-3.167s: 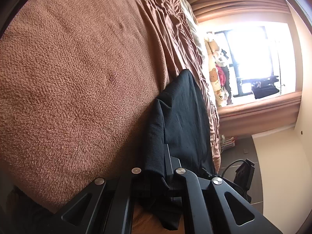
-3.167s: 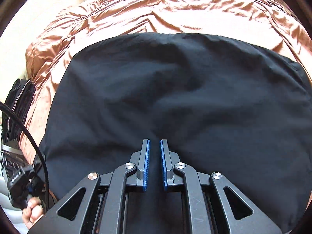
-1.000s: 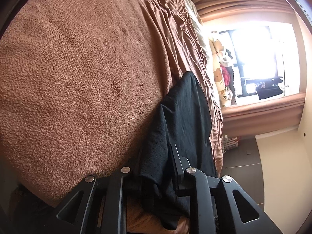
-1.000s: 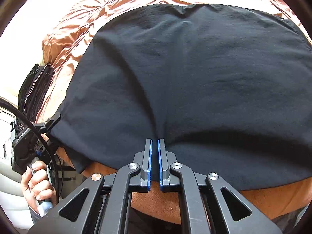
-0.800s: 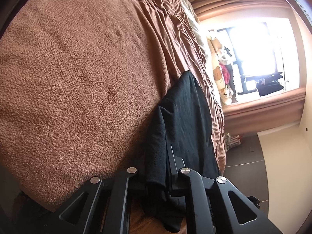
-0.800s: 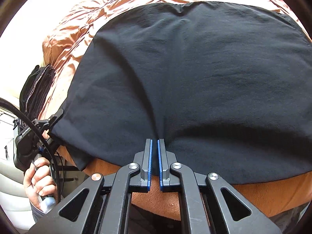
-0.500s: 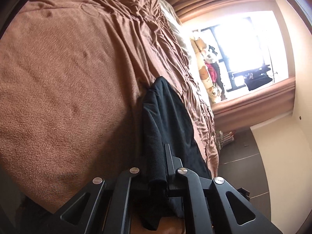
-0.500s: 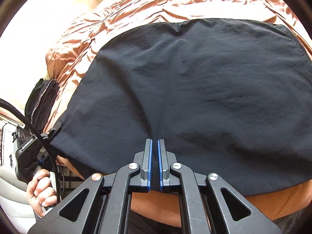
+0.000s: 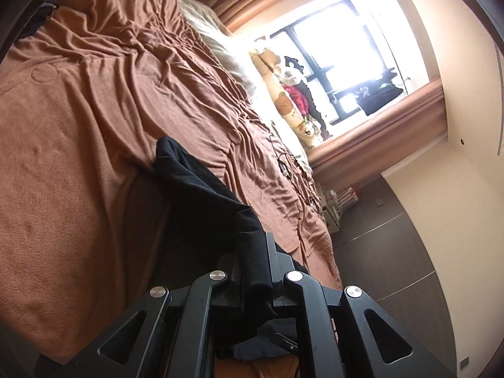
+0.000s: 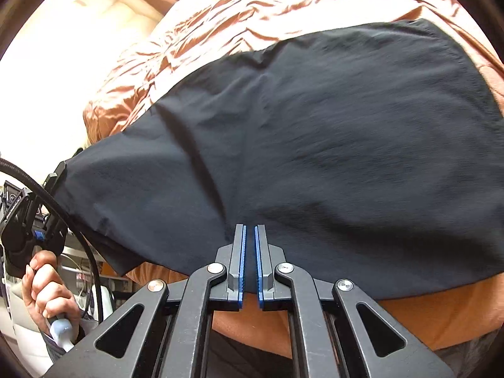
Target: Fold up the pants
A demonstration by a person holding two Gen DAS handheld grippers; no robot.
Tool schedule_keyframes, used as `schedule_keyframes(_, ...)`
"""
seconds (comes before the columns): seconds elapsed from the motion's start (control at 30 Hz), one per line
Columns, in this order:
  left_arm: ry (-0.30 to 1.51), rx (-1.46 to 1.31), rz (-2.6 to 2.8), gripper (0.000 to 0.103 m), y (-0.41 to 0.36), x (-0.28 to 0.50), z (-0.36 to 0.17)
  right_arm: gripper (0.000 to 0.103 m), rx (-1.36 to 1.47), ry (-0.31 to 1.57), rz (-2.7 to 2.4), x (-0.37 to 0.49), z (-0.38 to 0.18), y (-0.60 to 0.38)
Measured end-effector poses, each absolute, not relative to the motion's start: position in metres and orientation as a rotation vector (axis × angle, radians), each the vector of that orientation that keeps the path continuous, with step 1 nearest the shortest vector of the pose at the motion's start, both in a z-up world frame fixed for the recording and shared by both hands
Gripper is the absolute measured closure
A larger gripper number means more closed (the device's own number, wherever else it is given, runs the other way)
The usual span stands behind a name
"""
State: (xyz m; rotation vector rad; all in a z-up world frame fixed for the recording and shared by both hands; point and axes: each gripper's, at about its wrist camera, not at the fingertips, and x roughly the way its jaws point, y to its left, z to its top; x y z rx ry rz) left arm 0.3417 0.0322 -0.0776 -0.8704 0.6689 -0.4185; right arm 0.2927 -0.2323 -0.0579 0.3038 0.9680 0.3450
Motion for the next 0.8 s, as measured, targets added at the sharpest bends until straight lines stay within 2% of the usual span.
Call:
schedule_keyframes(0.33, 0.672, -0.747, -0.533, 0.094, -0.035, 0.371, -0.035, 0.100, 0.391, 0.870, 0.323, 0.259, -0.029, -0.292)
schedule_keyframes(0.8, 0.752, -0.581, -0.729, 0.094, -0.154, 0.396, -0.017, 0.099, 0.490, 0.783, 0.276, 0.208, -0.018, -0.360)
